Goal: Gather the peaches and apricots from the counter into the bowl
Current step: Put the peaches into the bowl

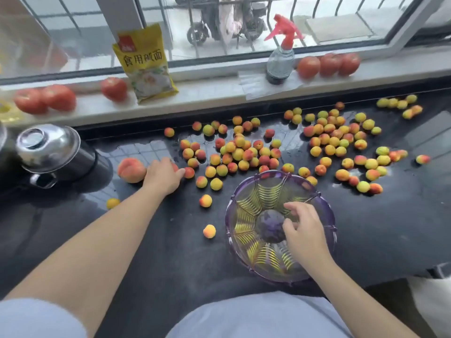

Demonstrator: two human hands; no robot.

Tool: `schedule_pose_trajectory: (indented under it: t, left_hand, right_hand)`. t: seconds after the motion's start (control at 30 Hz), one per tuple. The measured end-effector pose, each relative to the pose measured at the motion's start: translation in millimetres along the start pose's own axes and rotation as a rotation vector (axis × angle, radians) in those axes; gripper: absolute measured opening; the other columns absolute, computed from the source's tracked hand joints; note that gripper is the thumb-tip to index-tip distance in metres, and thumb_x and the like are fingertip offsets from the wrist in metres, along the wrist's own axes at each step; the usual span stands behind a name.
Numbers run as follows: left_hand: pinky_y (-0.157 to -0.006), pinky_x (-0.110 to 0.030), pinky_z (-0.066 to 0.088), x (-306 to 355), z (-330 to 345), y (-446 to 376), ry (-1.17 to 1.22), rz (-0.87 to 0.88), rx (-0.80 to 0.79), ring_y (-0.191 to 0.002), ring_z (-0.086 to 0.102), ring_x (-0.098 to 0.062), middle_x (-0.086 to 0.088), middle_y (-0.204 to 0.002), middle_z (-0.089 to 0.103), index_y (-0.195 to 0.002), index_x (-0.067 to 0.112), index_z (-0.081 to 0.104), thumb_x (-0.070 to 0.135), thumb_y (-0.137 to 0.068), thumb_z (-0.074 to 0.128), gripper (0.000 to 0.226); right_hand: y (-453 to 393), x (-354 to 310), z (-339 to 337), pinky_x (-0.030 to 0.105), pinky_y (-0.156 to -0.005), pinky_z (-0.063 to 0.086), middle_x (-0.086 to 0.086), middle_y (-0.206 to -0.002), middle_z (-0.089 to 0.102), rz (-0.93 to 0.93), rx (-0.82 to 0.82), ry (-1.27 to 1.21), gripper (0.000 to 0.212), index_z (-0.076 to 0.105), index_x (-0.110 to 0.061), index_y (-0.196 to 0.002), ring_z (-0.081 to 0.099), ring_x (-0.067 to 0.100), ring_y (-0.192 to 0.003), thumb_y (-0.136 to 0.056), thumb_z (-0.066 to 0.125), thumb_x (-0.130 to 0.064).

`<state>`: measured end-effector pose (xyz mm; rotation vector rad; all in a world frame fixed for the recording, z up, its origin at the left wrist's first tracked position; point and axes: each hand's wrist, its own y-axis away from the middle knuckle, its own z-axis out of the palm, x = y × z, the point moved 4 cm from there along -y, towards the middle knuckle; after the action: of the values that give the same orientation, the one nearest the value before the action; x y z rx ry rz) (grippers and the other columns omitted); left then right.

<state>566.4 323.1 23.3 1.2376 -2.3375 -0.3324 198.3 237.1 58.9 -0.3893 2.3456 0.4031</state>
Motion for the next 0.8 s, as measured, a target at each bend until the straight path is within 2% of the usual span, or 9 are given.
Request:
schedule_pose_trajectory:
  t: [0.07,0.23,0.33,0.43,0.5,0.6,0.7,0.73,0.8]
  left_hand:
    - [-0.11,-0.05,0.04,-2,6,-1,0.056,-0.017,0.026,-0.134,0.049,-0.046,-0.029,-0.142,0.054,-0.143,0.004,0.051,0.046,-0.103,0.067,0.061]
    - [-0.117,-0.053,0.033,-24,17,15,0.09,-0.063,0.004,-0.142,0.038,-0.048,-0.026,-0.153,0.038,-0.159,0.022,0.034,0.038,-0.102,0.069,0.069]
    - [-0.118,-0.053,0.033,-40,15,27,0.161,-0.013,0.024,-0.14,0.04,-0.047,-0.026,-0.153,0.039,-0.16,0.021,0.036,0.028,-0.1,0.072,0.07]
    - [-0.112,-0.048,0.041,-36,7,61,0.3,-0.01,0.157,-0.135,0.048,-0.037,-0.015,-0.146,0.047,-0.156,0.024,0.043,0.024,-0.096,0.076,0.069]
    - [-0.104,-0.043,0.045,-15,6,98,0.407,0.031,0.226,-0.122,0.054,-0.027,-0.004,-0.132,0.049,-0.151,0.029,0.048,0.022,-0.093,0.077,0.065]
    - [-0.1,-0.028,0.043,34,21,154,0.529,0.221,0.164,-0.117,0.054,-0.012,0.006,-0.129,0.05,-0.145,0.033,0.054,0.013,-0.089,0.078,0.064]
    - [-0.104,-0.024,0.044,88,60,187,0.432,0.475,0.016,-0.127,0.05,-0.01,0.009,-0.137,0.046,-0.145,0.033,0.055,0.009,-0.087,0.08,0.068]
    - [-0.107,-0.029,0.047,105,76,192,0.371,0.547,-0.022,-0.129,0.05,-0.013,0.008,-0.138,0.045,-0.145,0.033,0.056,0.009,-0.086,0.079,0.068]
    - [-0.107,-0.039,0.049,130,105,193,0.238,0.623,-0.102,-0.132,0.049,-0.022,0.002,-0.138,0.045,-0.146,0.032,0.055,0.008,-0.086,0.076,0.067]
  right_hand:
    - [-2,9,-9,0.04,-0.103,0.049,-0.007,-0.119,0.056,0.029,0.018,0.007,0.033,0.061,-0.027,-0.113,0.055,0.011,-0.112,-0.092,0.058,-0.002]
    - [-4,15,-18,0.036,-0.1,0.047,-0.006,-0.117,0.06,0.048,0.03,0.011,0.032,0.063,-0.026,-0.111,0.056,0.014,-0.113,-0.092,0.056,-0.002]
    - [-8,14,-18,0.033,-0.099,0.045,-0.005,-0.117,0.061,0.005,0.023,0.018,0.031,0.066,-0.02,-0.114,0.056,0.014,-0.112,-0.092,0.056,-0.002]
    - [-8,15,-27,0.033,-0.098,0.045,-0.006,-0.114,0.06,-0.043,0.052,0.028,0.031,0.066,-0.019,-0.113,0.055,0.015,-0.112,-0.091,0.055,0.0]
    - [-2,23,-43,0.031,-0.097,0.041,-0.002,-0.115,0.061,-0.057,0.162,0.077,0.03,0.067,-0.016,-0.112,0.053,0.019,-0.114,-0.09,0.057,0.002]
    - [9,47,-65,0.036,-0.1,0.038,0.004,-0.13,0.056,0.062,0.29,0.162,0.035,0.061,-0.015,-0.127,0.047,0.023,-0.122,-0.092,0.06,-0.006]
    - [12,81,-59,0.04,-0.097,0.047,0.001,-0.134,0.057,0.365,0.074,-0.057,0.048,0.046,-0.022,-0.144,0.057,0.022,-0.117,-0.098,0.058,-0.022]
    - [14,88,-52,0.041,-0.094,0.05,-0.001,-0.127,0.063,0.432,-0.022,-0.145,0.042,0.05,-0.025,-0.14,0.062,0.022,-0.109,-0.098,0.056,-0.027]
    - [16,97,-42,0.051,-0.086,0.058,0.002,-0.104,0.073,0.486,-0.118,-0.222,0.019,0.062,-0.024,-0.113,0.069,0.023,-0.09,-0.097,0.052,-0.027]
